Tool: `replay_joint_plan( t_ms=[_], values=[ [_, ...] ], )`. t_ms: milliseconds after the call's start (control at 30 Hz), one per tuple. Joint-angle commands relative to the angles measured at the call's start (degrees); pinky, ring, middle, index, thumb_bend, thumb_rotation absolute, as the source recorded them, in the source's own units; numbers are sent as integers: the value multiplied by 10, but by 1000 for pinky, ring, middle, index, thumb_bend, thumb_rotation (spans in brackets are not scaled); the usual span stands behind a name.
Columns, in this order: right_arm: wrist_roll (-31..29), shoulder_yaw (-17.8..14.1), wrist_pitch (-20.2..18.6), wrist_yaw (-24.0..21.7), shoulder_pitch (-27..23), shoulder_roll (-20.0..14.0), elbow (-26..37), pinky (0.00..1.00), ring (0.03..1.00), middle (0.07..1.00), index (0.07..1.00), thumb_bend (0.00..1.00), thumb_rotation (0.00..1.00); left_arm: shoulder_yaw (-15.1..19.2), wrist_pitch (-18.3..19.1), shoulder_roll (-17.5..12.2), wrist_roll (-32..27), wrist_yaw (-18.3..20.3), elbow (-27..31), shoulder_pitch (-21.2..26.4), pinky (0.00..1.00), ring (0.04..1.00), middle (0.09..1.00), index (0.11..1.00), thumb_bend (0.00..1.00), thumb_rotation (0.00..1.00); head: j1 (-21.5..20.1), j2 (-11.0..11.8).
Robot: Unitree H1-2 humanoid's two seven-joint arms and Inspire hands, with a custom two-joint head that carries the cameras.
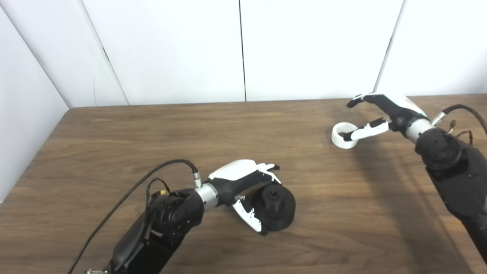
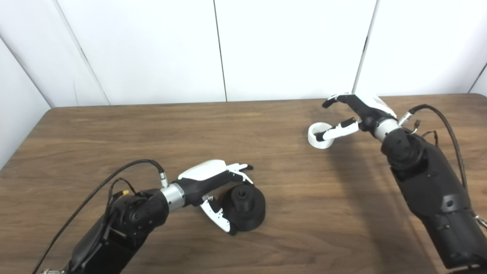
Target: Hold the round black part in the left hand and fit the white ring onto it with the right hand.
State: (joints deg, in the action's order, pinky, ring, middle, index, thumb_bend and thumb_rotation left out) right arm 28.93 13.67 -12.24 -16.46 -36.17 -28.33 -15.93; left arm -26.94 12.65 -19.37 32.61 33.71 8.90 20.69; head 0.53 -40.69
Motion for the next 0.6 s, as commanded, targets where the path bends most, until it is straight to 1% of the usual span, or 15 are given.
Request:
replay_joint_plan(
  t_ms=[0,100,167,233,300,467,567],
  values=[
    [22,10,28,8,-41,-15,7,1000,986,916,769,957,332,-1,10,-6,3,7,-5,1,965,1000,995,710,888,182,0,-1],
    [40,25,37,8,-45,-19,1,1000,981,913,768,970,346,-1,12,-5,3,8,-3,0,962,1000,996,710,887,183,2,-1],
    [56,37,34,3,-48,-21,-1,1000,990,918,777,974,367,-1,12,-4,3,7,-3,0,958,1000,996,711,888,186,1,-1],
    [66,44,31,-1,-51,-21,-2,1000,994,919,780,976,360,-1,10,-4,3,7,-3,0,959,1000,996,711,889,190,1,-1],
    [72,48,33,-2,-52,-21,-4,1000,997,918,778,977,354,-1,10,-4,2,8,-3,0,960,1000,997,711,889,193,2,-2],
    [84,56,40,-5,-53,-21,-13,1000,1000,919,778,982,386,-3,9,-4,6,7,-3,-1,954,1000,996,713,889,196,2,-1],
    [86,56,39,-5,-53,-19,-17,1000,1000,924,779,980,388,-2,8,-3,5,5,-3,-2,957,1000,995,709,889,193,3,-1]
  ],
)
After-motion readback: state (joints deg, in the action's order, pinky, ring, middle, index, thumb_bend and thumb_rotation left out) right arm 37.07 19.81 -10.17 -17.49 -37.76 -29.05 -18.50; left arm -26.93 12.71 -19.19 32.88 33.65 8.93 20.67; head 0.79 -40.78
